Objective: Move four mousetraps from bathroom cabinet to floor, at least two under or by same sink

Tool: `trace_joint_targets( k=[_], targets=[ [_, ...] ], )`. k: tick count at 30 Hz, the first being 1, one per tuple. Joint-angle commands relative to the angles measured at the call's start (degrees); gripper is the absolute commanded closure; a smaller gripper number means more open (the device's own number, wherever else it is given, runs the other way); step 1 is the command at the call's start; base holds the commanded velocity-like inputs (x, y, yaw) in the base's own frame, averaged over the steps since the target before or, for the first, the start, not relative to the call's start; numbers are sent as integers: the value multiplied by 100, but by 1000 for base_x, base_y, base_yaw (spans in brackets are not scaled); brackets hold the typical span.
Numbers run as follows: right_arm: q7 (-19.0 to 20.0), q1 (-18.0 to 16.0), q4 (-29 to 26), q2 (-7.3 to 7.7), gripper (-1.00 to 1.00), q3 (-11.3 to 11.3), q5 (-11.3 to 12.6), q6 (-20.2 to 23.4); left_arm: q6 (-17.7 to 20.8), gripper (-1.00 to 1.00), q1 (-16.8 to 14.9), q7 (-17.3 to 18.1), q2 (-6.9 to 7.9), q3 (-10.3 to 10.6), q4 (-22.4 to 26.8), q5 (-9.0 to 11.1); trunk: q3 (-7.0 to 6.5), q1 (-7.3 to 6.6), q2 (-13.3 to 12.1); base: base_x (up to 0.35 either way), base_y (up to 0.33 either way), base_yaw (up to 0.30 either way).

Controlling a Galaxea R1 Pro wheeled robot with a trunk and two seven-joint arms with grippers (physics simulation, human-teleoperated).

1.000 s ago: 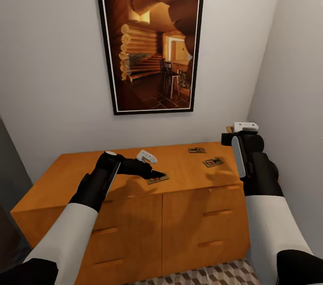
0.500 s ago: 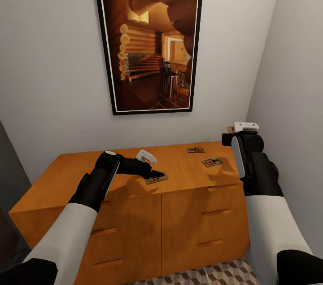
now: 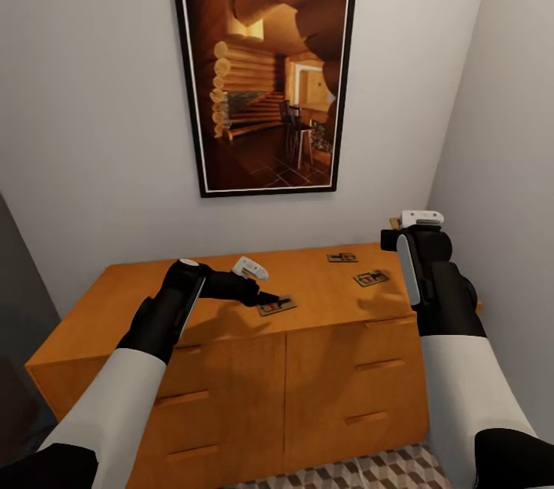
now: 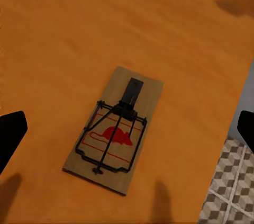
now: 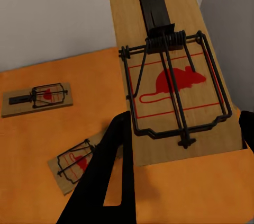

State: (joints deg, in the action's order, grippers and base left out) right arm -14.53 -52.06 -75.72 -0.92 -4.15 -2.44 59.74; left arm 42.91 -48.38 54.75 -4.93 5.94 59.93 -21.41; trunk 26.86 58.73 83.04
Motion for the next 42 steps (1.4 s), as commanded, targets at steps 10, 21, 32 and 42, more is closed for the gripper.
trace_joint_targets(
  k=[10,21,32,42],
  targets=[
    [16,-2,3,-5,100,-7,-19,26,28,-100,-4,61,-7,0,2,-48,7,0,4,0,17,0],
    [19,-1,11,-5,100,-7,-5,26,49,-100,-4,27,-1,-18,-80,-50,7,0,4,0,1,0],
    [20,-4,22,-5,100,-7,-2,26,51,-100,-4,-22,1,-23,-153,-55,7,0,4,0,0,0],
    [20,-2,22,-5,100,-7,-2,26,31,-100,-4,-25,1,-23,-117,-56,7,0,4,0,0,0]
  ],
)
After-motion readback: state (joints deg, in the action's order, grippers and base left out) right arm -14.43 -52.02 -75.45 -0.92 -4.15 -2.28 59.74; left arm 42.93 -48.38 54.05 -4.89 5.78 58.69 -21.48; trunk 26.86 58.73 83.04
